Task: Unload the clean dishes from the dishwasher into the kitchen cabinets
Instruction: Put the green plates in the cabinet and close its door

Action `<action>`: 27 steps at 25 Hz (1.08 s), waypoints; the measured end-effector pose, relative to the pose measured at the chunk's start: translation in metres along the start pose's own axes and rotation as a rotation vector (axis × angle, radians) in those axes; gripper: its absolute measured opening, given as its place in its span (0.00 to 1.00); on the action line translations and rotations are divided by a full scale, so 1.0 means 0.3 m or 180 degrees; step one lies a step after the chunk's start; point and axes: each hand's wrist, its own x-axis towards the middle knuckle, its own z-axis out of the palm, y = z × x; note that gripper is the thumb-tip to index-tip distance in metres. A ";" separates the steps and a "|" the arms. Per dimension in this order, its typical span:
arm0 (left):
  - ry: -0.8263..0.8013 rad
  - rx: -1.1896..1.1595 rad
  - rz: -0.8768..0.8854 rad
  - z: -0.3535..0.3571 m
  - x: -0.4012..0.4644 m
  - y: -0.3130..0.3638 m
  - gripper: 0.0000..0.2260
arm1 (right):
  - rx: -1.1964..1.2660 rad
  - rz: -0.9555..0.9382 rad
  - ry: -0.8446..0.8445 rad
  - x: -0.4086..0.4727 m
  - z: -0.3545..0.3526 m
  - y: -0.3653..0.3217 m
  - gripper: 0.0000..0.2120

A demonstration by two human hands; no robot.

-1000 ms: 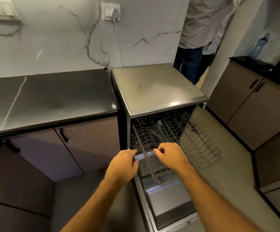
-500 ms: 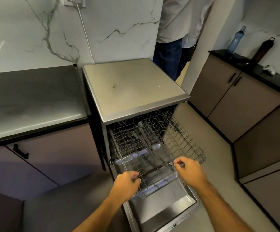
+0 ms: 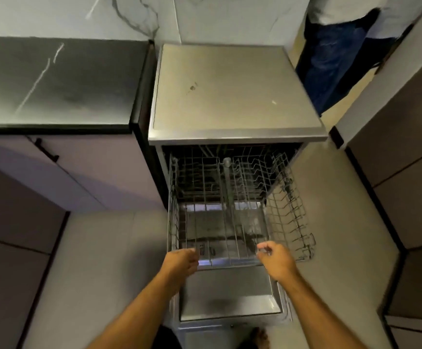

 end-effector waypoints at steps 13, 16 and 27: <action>0.1253 -0.1384 -0.1081 0.171 0.265 -0.172 0.18 | 0.3433 0.2595 -0.0136 0.174 0.254 0.137 0.20; 0.1432 -0.1642 -0.1299 0.151 0.325 -0.198 0.16 | 0.3814 0.2770 0.0214 0.216 0.299 0.128 0.18; 0.1221 -0.1647 -0.1098 0.059 0.498 0.029 0.08 | 0.4176 0.2325 0.0637 0.386 0.292 -0.042 0.12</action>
